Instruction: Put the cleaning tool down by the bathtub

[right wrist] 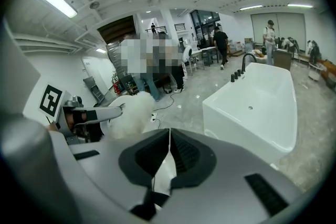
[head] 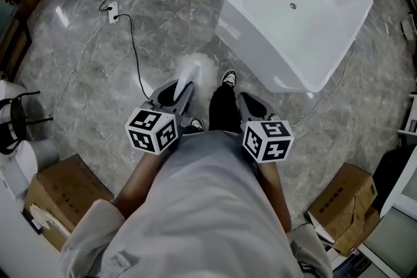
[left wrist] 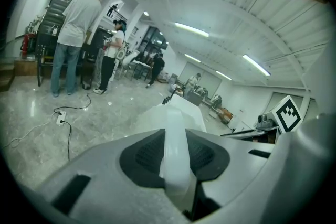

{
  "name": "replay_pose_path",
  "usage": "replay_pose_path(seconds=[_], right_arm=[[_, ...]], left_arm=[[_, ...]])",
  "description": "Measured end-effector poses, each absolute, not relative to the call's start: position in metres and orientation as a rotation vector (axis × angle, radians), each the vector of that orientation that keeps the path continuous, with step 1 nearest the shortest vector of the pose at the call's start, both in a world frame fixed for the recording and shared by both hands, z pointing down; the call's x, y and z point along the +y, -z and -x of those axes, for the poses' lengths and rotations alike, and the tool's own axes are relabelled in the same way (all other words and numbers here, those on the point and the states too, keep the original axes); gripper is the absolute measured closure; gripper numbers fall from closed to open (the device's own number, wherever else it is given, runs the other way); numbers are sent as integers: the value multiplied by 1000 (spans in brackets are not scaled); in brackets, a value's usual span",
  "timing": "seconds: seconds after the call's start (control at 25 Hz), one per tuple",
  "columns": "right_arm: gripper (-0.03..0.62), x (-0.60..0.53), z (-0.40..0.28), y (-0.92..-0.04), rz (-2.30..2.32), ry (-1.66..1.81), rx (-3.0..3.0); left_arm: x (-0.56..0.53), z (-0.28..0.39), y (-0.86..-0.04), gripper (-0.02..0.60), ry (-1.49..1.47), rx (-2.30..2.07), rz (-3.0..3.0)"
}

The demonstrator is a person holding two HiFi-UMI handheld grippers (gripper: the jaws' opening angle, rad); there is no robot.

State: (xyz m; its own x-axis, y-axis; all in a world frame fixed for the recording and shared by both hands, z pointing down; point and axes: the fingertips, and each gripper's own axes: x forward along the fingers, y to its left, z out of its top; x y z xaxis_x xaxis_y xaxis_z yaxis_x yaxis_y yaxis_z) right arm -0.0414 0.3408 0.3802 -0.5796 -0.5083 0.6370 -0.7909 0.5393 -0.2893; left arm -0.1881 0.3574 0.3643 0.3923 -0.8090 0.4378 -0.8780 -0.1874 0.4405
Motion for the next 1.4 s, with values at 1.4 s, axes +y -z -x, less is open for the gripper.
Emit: replay_pose_path(seconds=[1.4], right_arm=[[582,17,-19,-401,-982,-1010,-2392]], left_arm=[[39,116,-362,492,-199,-1456,-1954]])
